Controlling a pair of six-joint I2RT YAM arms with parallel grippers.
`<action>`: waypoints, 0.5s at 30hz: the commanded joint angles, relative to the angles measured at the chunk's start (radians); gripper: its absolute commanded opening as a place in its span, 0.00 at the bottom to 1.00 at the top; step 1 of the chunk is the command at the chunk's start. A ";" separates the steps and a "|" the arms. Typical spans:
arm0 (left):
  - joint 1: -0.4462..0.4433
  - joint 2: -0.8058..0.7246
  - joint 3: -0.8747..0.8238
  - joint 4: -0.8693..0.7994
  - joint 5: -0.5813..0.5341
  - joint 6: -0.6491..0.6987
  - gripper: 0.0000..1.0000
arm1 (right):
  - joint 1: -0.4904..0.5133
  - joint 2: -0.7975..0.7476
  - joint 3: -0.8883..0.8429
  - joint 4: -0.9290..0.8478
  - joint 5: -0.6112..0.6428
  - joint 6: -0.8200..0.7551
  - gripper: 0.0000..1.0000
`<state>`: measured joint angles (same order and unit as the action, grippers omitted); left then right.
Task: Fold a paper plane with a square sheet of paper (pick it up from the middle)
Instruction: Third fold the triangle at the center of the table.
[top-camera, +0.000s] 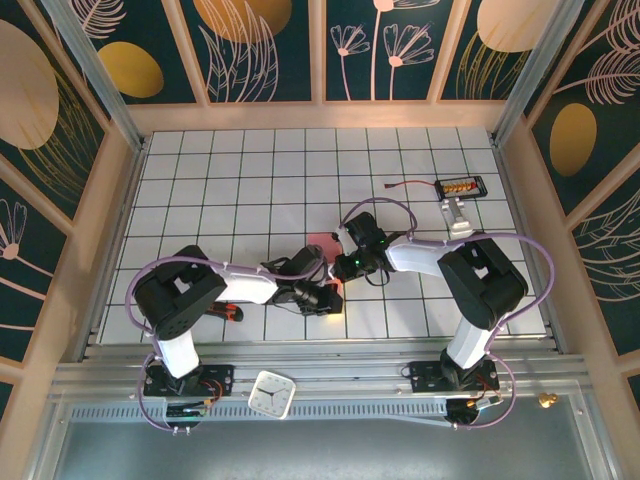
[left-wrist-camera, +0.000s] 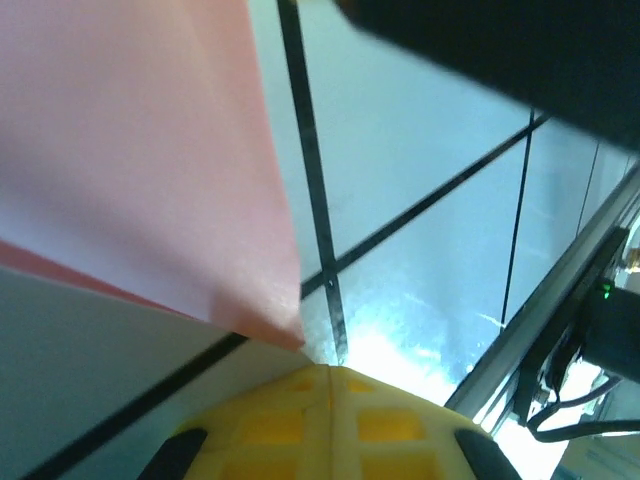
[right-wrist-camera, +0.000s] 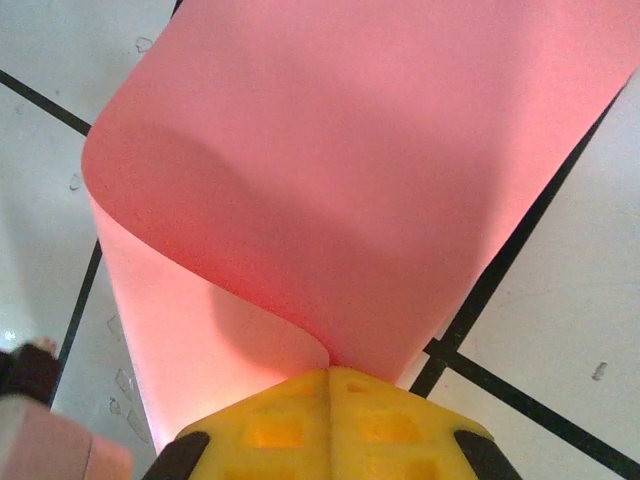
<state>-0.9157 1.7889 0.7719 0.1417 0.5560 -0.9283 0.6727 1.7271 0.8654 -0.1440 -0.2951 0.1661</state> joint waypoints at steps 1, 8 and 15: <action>-0.007 -0.056 -0.030 -0.006 0.029 -0.008 0.00 | 0.005 0.064 -0.026 -0.060 0.047 0.005 0.00; 0.104 -0.181 -0.137 0.153 0.022 -0.108 0.00 | 0.005 0.062 -0.026 -0.060 0.047 0.003 0.00; 0.208 -0.198 -0.131 0.148 -0.030 -0.100 0.00 | 0.004 0.063 -0.025 -0.057 0.044 0.004 0.00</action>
<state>-0.7284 1.5932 0.6395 0.2657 0.5529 -1.0080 0.6731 1.7290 0.8654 -0.1356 -0.2958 0.1661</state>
